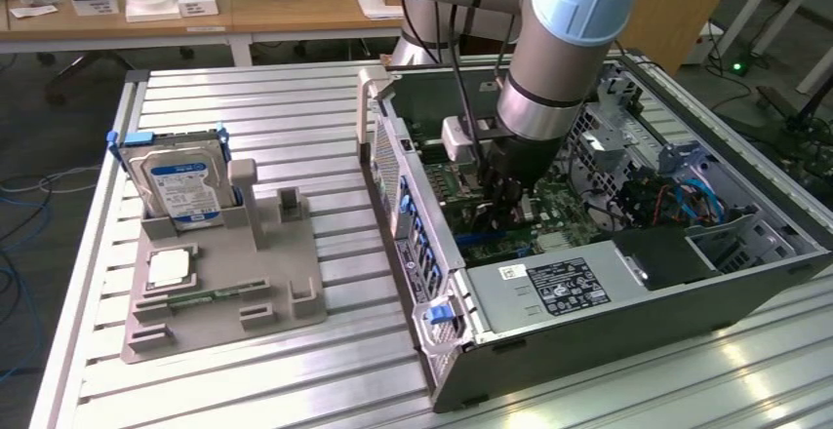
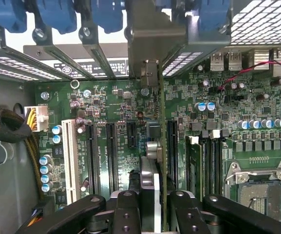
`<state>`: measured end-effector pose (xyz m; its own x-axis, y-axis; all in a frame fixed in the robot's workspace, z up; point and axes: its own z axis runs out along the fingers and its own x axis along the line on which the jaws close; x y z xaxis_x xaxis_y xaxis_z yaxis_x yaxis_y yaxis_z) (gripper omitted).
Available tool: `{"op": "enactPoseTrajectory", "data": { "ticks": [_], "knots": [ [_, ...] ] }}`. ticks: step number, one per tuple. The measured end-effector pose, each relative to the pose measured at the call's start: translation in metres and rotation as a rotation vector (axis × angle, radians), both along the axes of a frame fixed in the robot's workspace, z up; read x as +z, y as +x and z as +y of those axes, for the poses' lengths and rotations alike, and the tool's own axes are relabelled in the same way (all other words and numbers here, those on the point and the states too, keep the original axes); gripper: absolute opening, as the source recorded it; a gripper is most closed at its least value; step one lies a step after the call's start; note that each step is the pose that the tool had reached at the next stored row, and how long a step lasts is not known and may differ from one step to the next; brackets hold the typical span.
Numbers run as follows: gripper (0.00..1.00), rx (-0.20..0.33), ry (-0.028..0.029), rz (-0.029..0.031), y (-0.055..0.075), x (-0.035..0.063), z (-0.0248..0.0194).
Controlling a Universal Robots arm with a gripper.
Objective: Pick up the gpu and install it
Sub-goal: 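Insert the gpu into the slot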
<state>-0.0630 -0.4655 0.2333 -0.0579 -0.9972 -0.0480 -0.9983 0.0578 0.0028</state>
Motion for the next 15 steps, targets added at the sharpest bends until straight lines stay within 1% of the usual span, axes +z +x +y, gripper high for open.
{"op": "enactPoseTrajectory", "data": {
  "ticks": [6, 9, 15],
  "knots": [
    [0.28, 0.000, 0.0002, -0.0003, 0.0001, 0.0003, 0.0000],
    [0.28, 0.000, 0.0002, -0.0017, 0.0003, 0.0002, 0.0000],
    [0.28, 0.000, -0.0001, -0.0017, 0.0002, 0.0002, 0.0000]
  ]
}}
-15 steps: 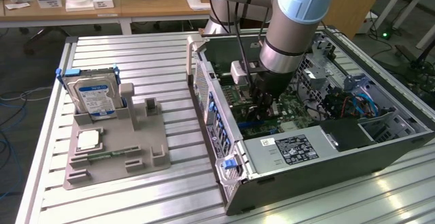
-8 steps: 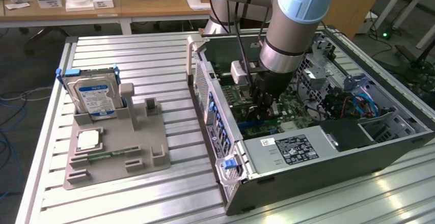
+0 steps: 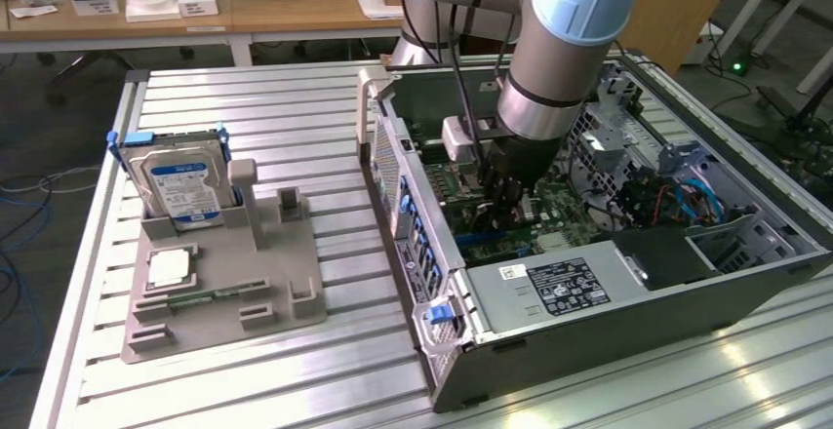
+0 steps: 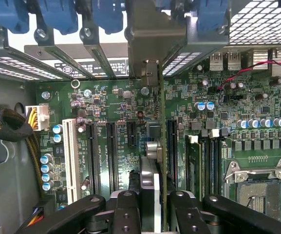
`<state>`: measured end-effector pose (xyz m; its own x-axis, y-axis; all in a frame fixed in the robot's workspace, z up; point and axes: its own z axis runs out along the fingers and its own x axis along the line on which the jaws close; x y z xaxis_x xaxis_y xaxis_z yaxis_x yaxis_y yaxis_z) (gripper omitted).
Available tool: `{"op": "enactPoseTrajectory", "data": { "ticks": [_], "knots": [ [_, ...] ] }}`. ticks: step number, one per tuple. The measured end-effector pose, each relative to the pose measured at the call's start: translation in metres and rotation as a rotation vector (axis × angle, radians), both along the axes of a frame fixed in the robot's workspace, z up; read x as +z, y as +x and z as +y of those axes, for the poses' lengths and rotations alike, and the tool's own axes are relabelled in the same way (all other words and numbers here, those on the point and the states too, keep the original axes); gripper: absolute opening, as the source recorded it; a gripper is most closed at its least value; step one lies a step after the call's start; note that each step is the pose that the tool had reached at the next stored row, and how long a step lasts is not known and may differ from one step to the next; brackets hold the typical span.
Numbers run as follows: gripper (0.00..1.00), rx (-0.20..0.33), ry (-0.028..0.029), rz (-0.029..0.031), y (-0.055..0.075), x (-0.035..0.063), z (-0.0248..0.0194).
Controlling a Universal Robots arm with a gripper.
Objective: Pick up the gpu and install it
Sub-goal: 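Insert the gpu into the slot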
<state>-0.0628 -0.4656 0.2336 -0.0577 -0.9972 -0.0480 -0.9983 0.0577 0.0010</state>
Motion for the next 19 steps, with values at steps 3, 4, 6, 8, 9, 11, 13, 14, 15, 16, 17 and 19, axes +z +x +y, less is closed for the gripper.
{"op": "enactPoseTrajectory", "data": {
  "ticks": [3, 4, 6, 8, 9, 11, 13, 14, 15, 16, 17, 19],
  "knots": [
    [0.28, 0.000, 0.0002, -0.0001, 0.0000, -0.0019, 0.0000],
    [0.28, 0.000, 0.0002, 0.0000, 0.0000, -0.0025, 0.0000],
    [0.28, 0.000, 0.0001, 0.0000, 0.0000, -0.0030, 0.0000],
    [0.28, 0.000, 0.0001, 0.0000, 0.0000, -0.0030, 0.0000],
    [0.28, 0.000, 0.0002, 0.0000, 0.0000, -0.0031, 0.0000],
    [0.28, 0.000, 0.0002, -0.0001, 0.0000, -0.0032, 0.0000],
    [0.28, 0.000, 0.0007, -0.0002, 0.0000, -0.0044, 0.0001],
    [0.28, 0.000, 0.0003, -0.0001, 0.0000, -0.0044, 0.0000],
    [0.28, 0.000, 0.0002, 0.0000, 0.0000, -0.0044, 0.0000],
    [0.28, 0.000, 0.0003, 0.0000, 0.0000, -0.0044, 0.0000],
    [0.28, 0.000, 0.0003, 0.0000, 0.0000, -0.0044, 0.0000],
    [0.28, 0.000, 0.0005, -0.0002, 0.0000, -0.0052, 0.0001]
  ]
}}
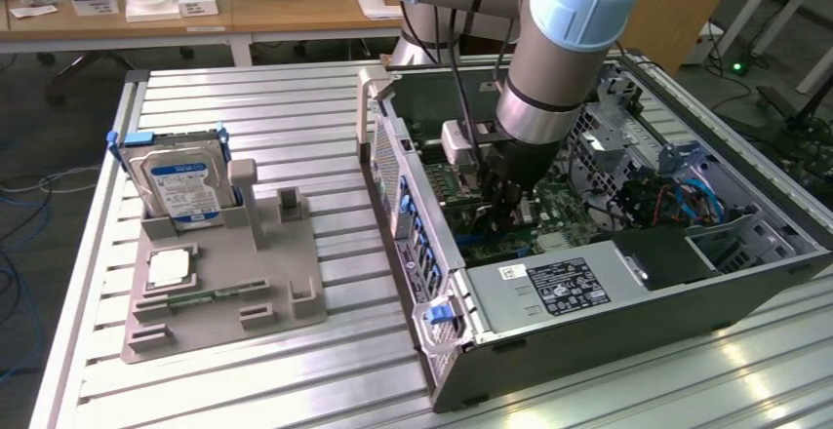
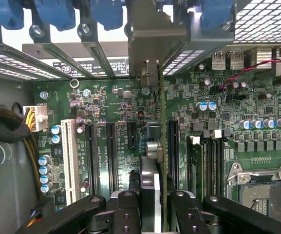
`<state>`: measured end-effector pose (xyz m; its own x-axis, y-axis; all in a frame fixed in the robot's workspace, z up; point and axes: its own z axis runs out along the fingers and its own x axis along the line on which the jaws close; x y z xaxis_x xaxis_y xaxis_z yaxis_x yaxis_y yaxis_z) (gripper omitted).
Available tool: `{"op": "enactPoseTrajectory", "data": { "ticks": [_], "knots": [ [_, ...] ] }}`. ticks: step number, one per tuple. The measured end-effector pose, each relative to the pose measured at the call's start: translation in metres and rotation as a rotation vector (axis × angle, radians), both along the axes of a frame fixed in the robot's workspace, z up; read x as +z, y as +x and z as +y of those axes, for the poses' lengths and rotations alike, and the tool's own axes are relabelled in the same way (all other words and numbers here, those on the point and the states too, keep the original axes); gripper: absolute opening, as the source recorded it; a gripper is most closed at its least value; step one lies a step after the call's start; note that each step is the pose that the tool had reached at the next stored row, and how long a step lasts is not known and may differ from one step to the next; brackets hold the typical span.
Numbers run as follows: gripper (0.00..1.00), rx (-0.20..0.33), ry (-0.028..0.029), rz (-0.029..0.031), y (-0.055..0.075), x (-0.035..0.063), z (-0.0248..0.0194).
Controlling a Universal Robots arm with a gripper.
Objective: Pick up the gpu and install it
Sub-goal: 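Insert the gpu into the slot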
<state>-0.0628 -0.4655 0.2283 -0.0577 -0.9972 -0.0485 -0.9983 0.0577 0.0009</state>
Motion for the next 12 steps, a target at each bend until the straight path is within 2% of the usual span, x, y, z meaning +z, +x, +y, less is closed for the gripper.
{"op": "enactPoseTrajectory", "data": {
  "ticks": [12],
  "knots": [
    [0.28, 0.000, -0.0002, 0.0001, 0.0000, -0.0011, 0.0000]
  ]
}}
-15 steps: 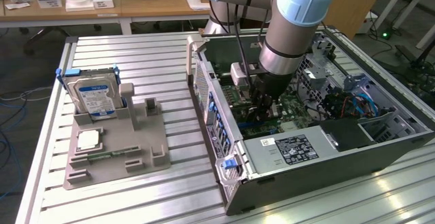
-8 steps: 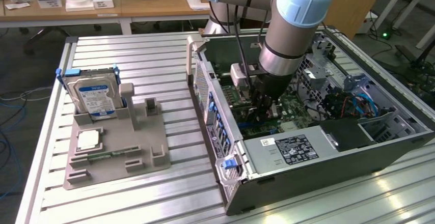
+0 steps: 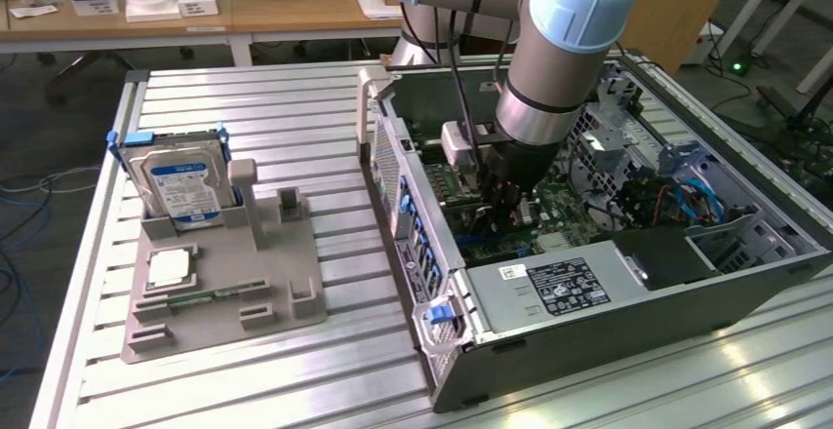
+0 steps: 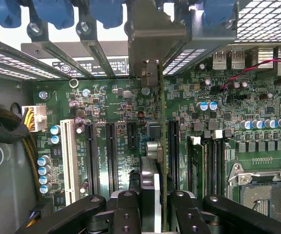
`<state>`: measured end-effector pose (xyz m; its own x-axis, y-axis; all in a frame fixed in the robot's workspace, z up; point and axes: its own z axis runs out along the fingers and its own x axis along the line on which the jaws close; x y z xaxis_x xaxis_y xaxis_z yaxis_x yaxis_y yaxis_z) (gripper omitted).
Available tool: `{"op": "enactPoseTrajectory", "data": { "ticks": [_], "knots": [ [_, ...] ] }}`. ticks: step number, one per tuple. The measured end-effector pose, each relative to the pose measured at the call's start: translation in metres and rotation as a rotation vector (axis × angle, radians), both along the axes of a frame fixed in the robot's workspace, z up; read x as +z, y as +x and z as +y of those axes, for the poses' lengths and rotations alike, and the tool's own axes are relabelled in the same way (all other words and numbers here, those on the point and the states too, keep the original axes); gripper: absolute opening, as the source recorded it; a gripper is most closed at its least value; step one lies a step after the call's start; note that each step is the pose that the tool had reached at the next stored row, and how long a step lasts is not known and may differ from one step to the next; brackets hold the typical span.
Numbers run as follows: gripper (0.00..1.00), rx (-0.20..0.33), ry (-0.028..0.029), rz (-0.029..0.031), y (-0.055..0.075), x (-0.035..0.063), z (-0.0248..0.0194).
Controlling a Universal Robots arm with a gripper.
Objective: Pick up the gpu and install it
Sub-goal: 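Insert the gpu into the slot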
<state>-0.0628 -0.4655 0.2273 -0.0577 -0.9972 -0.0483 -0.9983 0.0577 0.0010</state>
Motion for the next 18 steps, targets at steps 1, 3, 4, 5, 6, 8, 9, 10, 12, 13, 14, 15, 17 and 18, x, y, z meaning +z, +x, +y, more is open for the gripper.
{"op": "enactPoseTrajectory", "data": {
  "ticks": [1, 3, 4, 5, 6, 8, 9, 10, 12, 13, 14, 15, 17, 18],
  "knots": [
    [0.28, 0.000, 0.0000, 0.0000, 0.0000, 0.0000, 0.0000],
    [0.28, 0.000, 0.0000, 0.0000, 0.0000, 0.0000, 0.0000],
    [0.28, 0.000, -0.0001, 0.0000, 0.0000, 0.0000, 0.0000],
    [0.28, 0.000, -0.0011, 0.0000, 0.0000, -0.0001, 0.0002],
    [0.28, 0.000, -0.0041, -0.0001, -0.0001, -0.0002, 0.0006],
    [0.28, 0.000, -0.0067, 0.0000, 0.0000, -0.0003, 0.0007],
    [0.28, 0.000, -0.0068, -0.0001, 0.0000, -0.0003, 0.0007],
    [0.28, 0.000, -0.0069, 0.0000, 0.0000, -0.0002, 0.0007],
    [0.28, 0.000, -0.0070, 0.0000, 0.0000, -0.0002, 0.0007],
    [0.28, 0.000, -0.0070, 0.0000, 0.0002, -0.0002, 0.0007],
    [0.28, 0.000, -0.0070, 0.0001, 0.0002, -0.0002, 0.0008],
    [0.28, 0.000, -0.0069, 0.0001, 0.0002, -0.0003, 0.0009],
    [0.28, 0.000, -0.0068, 0.0000, 0.0004, -0.0005, 0.0011],
    [0.28, 0.000, -0.0068, 0.0000, 0.0006, -0.0006, 0.0011]
  ]
}}
